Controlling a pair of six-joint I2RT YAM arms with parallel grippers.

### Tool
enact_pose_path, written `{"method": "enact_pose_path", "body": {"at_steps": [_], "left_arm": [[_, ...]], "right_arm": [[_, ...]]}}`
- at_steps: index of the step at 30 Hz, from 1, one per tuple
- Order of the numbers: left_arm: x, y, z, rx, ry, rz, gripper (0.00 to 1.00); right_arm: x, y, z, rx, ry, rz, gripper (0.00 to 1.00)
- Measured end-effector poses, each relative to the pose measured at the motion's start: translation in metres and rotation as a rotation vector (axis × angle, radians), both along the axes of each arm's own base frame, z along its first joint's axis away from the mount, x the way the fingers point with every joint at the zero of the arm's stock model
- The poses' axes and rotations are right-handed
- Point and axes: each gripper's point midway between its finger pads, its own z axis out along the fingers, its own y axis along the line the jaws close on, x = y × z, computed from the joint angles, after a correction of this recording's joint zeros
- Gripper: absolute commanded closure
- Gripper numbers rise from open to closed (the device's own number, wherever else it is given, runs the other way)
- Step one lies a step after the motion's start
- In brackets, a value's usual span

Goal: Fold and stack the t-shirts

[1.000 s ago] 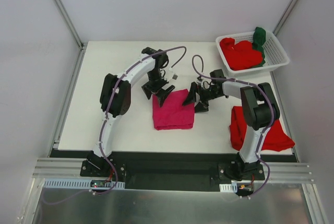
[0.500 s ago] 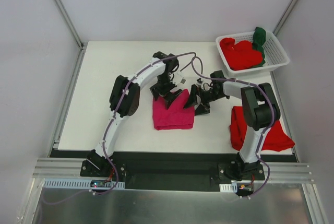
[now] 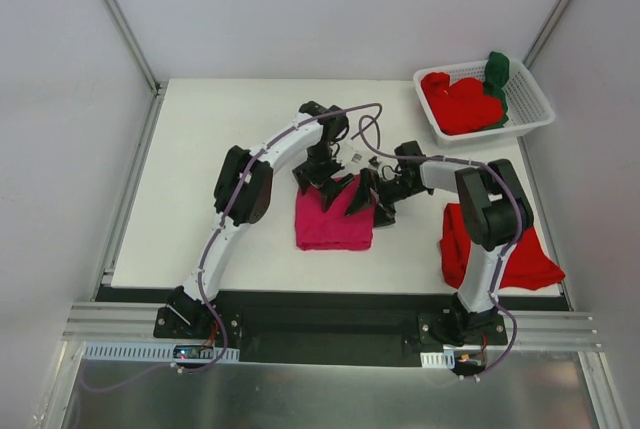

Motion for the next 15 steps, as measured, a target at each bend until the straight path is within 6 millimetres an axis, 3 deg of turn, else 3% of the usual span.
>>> {"method": "enact_pose_path", "body": {"at_steps": [7,15], "left_arm": [[-0.001,0.002,0.0,0.007,0.003,0.0,0.01],[0.001,0.007,0.0,0.021,0.005,0.011,0.01]], "right_arm": [[-0.01,0.026,0.001,0.073,0.046,0.033,0.0],[0.002,0.04,0.003,0.152,0.031,0.001,0.0]]}}
